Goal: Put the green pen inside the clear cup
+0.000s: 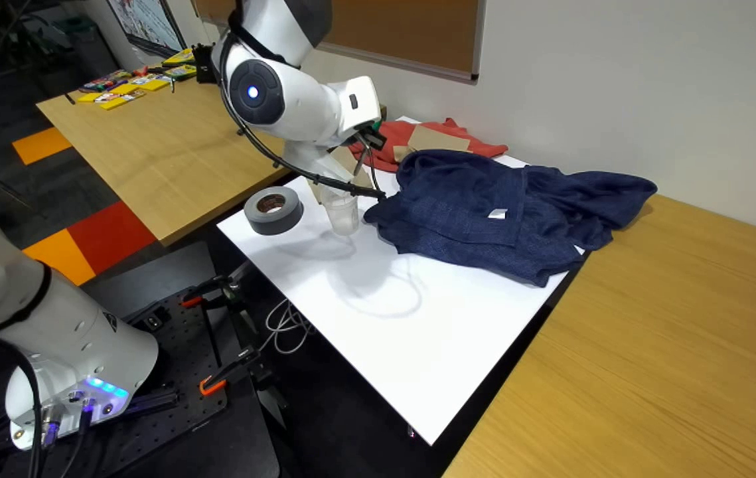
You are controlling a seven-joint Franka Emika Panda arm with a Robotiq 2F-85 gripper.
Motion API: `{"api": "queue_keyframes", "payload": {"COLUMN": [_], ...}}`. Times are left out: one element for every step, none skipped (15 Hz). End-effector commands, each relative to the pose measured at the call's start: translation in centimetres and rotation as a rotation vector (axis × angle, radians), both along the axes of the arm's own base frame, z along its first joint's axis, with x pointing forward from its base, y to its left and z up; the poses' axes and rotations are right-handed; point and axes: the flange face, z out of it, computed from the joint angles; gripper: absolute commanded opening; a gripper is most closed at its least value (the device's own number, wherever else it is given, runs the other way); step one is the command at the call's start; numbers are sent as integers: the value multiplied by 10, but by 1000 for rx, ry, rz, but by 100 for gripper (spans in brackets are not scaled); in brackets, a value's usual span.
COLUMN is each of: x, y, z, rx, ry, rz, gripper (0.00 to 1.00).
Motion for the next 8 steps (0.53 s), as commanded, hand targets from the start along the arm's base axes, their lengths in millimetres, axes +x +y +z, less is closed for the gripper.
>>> {"api": "queue_keyframes", "payload": {"x": [3, 1, -1, -3, -5, -7, -10, -13], "y": [-2, -2, -1, -1, 0, 1, 3, 4], "z": [-1, -4, -6, -9, -13, -16, -18, -21], "rx": [-49, -53, -61, -66, -68, -67, -65, -56], "ry": [-87, -100, -114, -124, -129, -131, -134, -132], "rz": [-5, 0, 4, 7, 12, 15, 21, 27], "gripper": [4, 4, 4, 4, 4, 4, 4, 4]}}
